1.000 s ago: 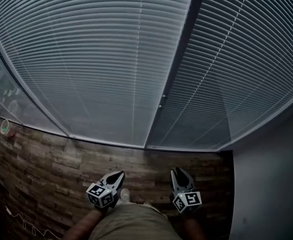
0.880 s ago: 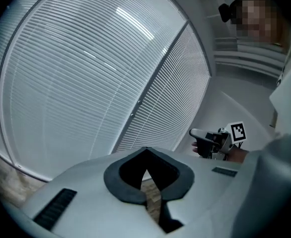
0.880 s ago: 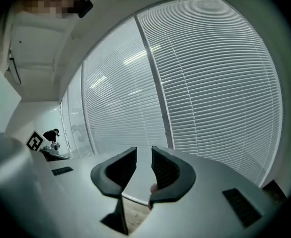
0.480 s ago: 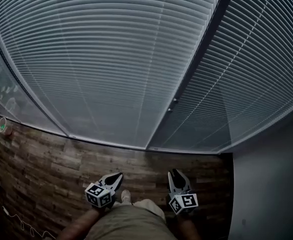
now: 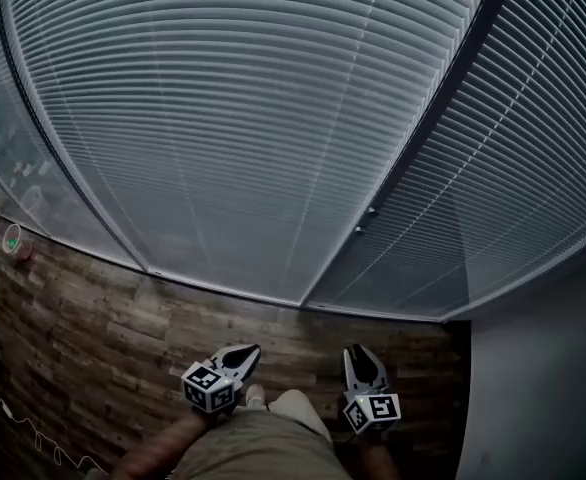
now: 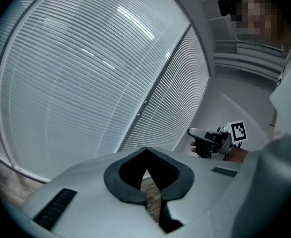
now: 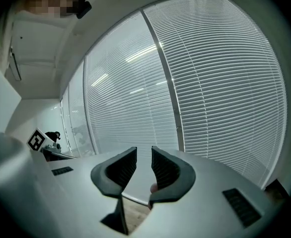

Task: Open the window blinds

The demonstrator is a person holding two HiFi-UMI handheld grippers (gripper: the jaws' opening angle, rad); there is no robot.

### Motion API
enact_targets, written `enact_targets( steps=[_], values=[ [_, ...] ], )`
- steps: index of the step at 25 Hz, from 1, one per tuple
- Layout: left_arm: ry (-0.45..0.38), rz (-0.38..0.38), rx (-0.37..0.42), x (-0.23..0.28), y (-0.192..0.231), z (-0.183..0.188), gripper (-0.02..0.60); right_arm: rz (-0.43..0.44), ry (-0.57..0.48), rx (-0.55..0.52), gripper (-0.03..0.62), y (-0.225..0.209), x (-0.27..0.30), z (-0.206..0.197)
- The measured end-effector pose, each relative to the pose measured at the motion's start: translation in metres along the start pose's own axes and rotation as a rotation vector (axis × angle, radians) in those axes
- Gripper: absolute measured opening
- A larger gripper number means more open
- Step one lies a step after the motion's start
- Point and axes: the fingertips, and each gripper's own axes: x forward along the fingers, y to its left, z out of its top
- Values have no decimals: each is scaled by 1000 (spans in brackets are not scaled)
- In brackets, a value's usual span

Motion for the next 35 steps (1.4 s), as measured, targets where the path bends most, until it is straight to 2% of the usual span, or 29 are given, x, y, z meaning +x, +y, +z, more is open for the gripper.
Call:
enact_targets(
  steps=[4,9,17,26,35],
  values=[
    [-13,3,-16,2,2,-9,12,8,-2,10,98,-2,0,-14],
    [1,15,9,2,-13,3,12,27,-7,14,98,-5,-2,-1],
    [-10,35,-39,19,-35,1,12,56,-7,-4,98,-27,-10,17],
    [0,2,-49,70,-72,-1,12,44,8,-4,98,-75,-24,30],
    [13,38,-41,97,-74,-4,12,37,2,7,97,-112,-22,31]
  ],
)
